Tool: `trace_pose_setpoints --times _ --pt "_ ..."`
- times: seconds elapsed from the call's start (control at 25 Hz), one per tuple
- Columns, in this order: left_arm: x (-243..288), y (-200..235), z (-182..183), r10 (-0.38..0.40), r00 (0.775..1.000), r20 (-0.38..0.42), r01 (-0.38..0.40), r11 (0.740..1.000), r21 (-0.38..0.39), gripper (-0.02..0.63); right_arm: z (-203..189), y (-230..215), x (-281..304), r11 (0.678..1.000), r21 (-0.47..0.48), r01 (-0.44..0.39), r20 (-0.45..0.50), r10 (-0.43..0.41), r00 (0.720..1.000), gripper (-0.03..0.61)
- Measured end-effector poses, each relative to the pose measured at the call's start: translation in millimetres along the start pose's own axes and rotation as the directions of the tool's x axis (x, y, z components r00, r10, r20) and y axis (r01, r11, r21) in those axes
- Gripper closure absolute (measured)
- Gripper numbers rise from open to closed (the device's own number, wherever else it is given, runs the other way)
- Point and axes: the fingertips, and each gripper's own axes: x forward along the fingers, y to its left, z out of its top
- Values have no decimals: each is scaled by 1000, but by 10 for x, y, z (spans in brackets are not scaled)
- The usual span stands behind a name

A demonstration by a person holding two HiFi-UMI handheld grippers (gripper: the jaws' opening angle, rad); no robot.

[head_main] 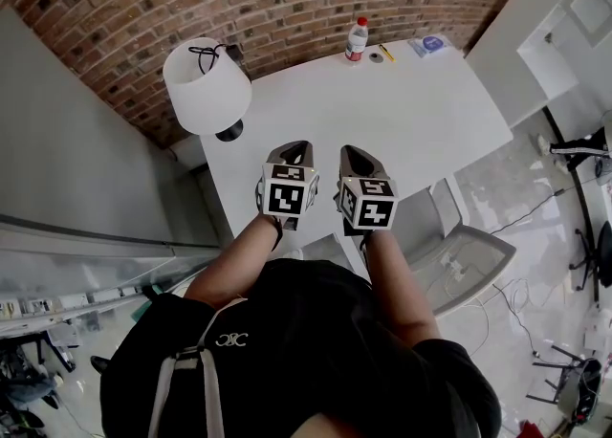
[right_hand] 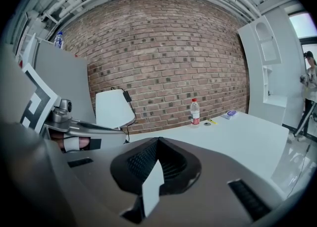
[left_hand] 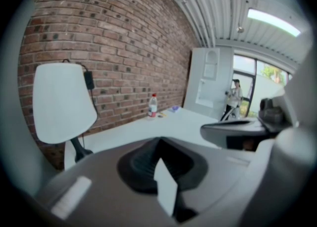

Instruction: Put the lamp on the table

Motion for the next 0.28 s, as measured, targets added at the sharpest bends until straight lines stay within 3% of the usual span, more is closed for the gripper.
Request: trace_pose_setpoints --times 0.28 --pt "-39 -26 -57 0 1000 -9 -1 1000 -3 613 -18 19 -60 1000 -2 -1 1 1 1000 583"
